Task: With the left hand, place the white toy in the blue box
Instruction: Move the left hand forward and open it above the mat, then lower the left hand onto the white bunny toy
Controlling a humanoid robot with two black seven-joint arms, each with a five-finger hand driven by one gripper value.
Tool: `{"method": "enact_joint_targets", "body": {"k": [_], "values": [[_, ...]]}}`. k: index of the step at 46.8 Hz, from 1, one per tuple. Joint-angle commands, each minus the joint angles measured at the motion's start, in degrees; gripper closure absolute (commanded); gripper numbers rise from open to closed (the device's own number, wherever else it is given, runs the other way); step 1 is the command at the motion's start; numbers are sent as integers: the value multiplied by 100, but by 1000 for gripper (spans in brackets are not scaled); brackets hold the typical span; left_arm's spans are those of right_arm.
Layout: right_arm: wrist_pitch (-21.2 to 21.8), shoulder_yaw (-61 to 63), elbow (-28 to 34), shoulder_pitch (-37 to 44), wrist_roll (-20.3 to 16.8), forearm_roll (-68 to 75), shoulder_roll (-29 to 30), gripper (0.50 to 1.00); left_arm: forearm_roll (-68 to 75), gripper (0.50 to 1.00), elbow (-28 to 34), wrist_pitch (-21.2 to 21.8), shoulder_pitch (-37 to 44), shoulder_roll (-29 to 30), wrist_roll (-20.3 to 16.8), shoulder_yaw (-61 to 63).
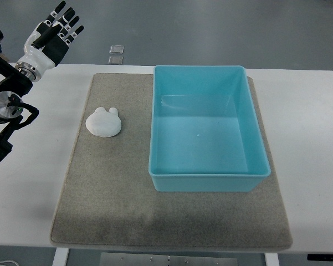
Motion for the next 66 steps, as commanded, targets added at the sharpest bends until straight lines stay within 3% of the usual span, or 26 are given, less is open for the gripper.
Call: {"method": "enact_joint_targets", "body": {"k": [1,9,19,34,48,66], "values": [[0,0,3,0,0,0,0,564,-1,506,-127,2,-22,197,-8,266],[0,0,3,0,0,0,0,564,104,508,-522,-6,-57,654,-8,854],[0,0,3,0,0,0,0,564,1413,508,-1050,-33,-162,1243,-8,1374],[0,0,3,0,0,0,0,564,1607,506,-1314,-1105,-180,1683,45,1532],[0,0,-6,0,0,0,0,564,1826,506,-1543,-824,-548,2025,71,2515],[0,0,-6,0,0,0,0,564,4436,516,-2245,-200,-1032,2245,1,3387]]}}
